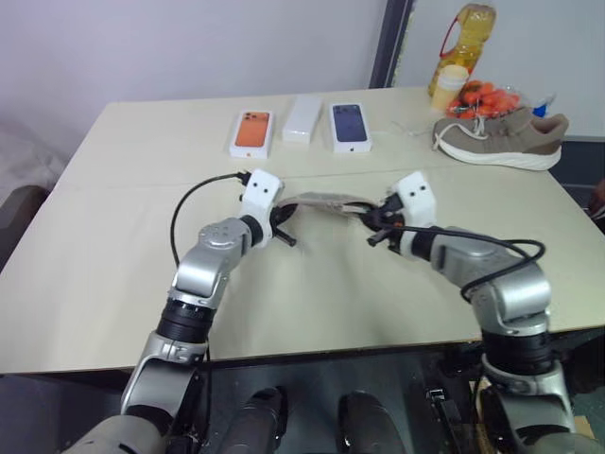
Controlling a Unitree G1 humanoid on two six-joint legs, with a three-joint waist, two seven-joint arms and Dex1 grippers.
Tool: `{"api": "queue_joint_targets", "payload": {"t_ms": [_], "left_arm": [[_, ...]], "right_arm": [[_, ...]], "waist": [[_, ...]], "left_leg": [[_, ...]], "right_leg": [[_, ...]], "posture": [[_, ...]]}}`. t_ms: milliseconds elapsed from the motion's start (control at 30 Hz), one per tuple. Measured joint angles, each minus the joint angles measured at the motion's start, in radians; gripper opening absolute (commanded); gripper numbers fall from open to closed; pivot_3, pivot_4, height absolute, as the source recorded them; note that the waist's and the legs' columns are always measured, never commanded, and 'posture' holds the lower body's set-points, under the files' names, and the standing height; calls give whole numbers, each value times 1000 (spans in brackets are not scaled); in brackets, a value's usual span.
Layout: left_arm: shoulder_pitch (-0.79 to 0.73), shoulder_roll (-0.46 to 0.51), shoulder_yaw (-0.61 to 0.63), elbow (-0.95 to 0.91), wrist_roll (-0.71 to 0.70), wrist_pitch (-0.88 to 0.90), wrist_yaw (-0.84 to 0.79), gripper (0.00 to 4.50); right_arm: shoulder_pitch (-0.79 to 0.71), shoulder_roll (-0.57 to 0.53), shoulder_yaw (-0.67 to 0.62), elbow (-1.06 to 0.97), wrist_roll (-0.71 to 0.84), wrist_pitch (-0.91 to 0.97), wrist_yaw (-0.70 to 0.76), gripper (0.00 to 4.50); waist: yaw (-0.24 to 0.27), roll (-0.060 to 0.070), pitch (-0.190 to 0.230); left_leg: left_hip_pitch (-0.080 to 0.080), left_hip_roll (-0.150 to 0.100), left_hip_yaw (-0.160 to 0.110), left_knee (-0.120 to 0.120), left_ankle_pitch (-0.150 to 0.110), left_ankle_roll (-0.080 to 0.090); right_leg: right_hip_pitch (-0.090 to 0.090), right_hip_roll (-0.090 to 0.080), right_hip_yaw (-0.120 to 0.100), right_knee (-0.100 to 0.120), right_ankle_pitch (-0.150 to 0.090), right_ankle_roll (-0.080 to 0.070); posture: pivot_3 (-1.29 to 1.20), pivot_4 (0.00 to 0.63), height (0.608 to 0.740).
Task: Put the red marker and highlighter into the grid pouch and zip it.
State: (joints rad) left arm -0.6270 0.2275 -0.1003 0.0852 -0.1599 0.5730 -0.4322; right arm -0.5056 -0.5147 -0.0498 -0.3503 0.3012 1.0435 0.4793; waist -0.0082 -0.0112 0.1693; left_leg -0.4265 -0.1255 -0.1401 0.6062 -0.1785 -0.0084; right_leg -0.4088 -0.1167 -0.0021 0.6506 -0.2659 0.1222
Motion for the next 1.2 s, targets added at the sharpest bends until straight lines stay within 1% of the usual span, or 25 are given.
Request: {"api": "queue_joint_targets", "payload": {"t_ms": [67, 133, 200, 267, 333, 367, 400, 467, 500, 567, 600, 700, 767, 900, 933, 1067, 1200], "left_arm": [[7, 15, 8, 18, -1, -22, -2, 0], [8, 29, 15, 32, -1, -42, -3, 0], [12, 32, 18, 39, -5, -59, -9, 0], [20, 32, 18, 43, -8, -65, -14, 0], [34, 32, 24, 44, -27, -66, -22, 672], [43, 31, 42, 42, -47, -59, -28, 1075], [57, 34, 67, 33, -64, -49, -31, 1561], [84, 50, 99, 18, -84, -27, -33, 2561], [95, 55, 110, 6, -92, -12, -34, 3158], [128, 62, 123, -41, -105, 15, -32, 4168], [158, 72, 129, -83, -118, 33, -35, 4500], [283, 120, 158, -196, -151, 66, -51, 4500], [367, 146, 189, -229, -161, 83, -51, 4500], [480, 172, 266, -279, -180, 83, -40, 4500], [503, 183, 286, -290, -180, 70, -39, 4500], [564, 244, 373, -294, -171, 12, -28, 4500], [597, 272, 428, -284, -170, -27, -30, 4500]], "right_arm": [[6, -67, -33, 6, 0, -2, 18, 47], [20, -108, -56, 28, -2, -12, 26, 47], [50, -134, -57, 49, -1, -32, 44, 47], [68, -137, -53, 57, -1, -54, 56, 47], [81, -149, -42, 60, -2, -75, 69, 0], [87, -159, -41, 59, -1, -90, 84, 587], [97, -169, -42, 59, 3, -99, 98, 952], [118, -174, -44, 59, 15, -106, 122, 1900], [131, -174, -43, 59, 21, -118, 135, 2535], [156, -178, -42, 56, 29, -143, 160, 3592], [176, -183, -43, 47, 34, -165, 176, 4112], [257, -214, -52, 19, 47, -245, 235, 4112], [315, -228, -74, 21, 52, -297, 267, 4112], [344, -228, -140, 36, 78, -369, 296, 4112], [347, -228, -157, 44, 82, -379, 297, 4112], [359, -215, -217, 81, 118, -401, 304, 4112], [359, -208, -230, 108, 137, -418, 307, 4112]], "waist": [[0, 0, 0], [-1, 0, 0], [-2, 0, 0], [-4, 0, 0], [-4, 0, 0], [-4, 0, 0], [-4, 0, 0], [-3, 0, 0], [-3, 0, 0], [-1, 0, 0], [-1, 0, 0], [-2, 0, 0], [-2, 0, 0], [0, 0, 0], [1, 0, 0], [3, 0, 0], [16, 0, 0]], "left_leg": [[0, 0, 0, 0, 0, 0], [0, 0, 0, 0, 0, 1], [0, 0, 0, 0, 0, 1], [0, 0, 1, 0, 0, 1], [0, 0, 1, 0, 0, 1], [0, 0, 1, 0, 0, 1], [0, 0, 1, 0, 0, 1], [0, 1, 1, 0, 0, 1], [0, 0, 1, 0, 0, 1], [0, 0, 1, 1, -1, 1], [0, 0, 1, 1, -1, 2], [0, 0, 1, 1, -2, 3], [0, 0, 1, 1, -2, 2], [0, 2, 1, 2, -3, 2], [0, 2, 1, 3, -3, 2], [0, 2, 1, 2, -3, 2], [0, 2, 1, 2, -3, 2]], "right_leg": [[0, 0, 0, 0, 0, 0], [0, 0, 0, -1, 0, 0], [0, -1, 0, -1, 0, 0], [0, -1, 0, -1, 0, 0], [0, 0, 0, -1, 0, 0], [0, 0, 0, -1, 0, 0], [0, 0, 0, -1, 0, 0], [0, 0, 0, -1, 0, 0], [0, 0, 0, -1, 0, 0], [1, -1, 0, -1, 0, 0], [1, -1, 0, -1, 0, 0], [1, -1, 0, -2, -1, 1], [1, -1, 0, -2, -1, 1], [2, -1, 1, -3, -1, 0], [2, -1, 1, -3, -2, -2], [2, -2, 1, -3, -3, -3], [2, -2, 1, -4, -3, -3]], "posture": [[0, 150, 740], [0, 150, 740], [0, 150, 740], [0, 150, 740], [0, 150, 740], [0, 150, 740], [0, 150, 740], [0, 150, 740], [0, 150, 740], [0, 150, 740], [0, 150, 740], [0, 150, 740], [0, 150, 740], [0, 150, 740], [0, 150, 740], [0, 150, 740], [0, 150, 740]]}}
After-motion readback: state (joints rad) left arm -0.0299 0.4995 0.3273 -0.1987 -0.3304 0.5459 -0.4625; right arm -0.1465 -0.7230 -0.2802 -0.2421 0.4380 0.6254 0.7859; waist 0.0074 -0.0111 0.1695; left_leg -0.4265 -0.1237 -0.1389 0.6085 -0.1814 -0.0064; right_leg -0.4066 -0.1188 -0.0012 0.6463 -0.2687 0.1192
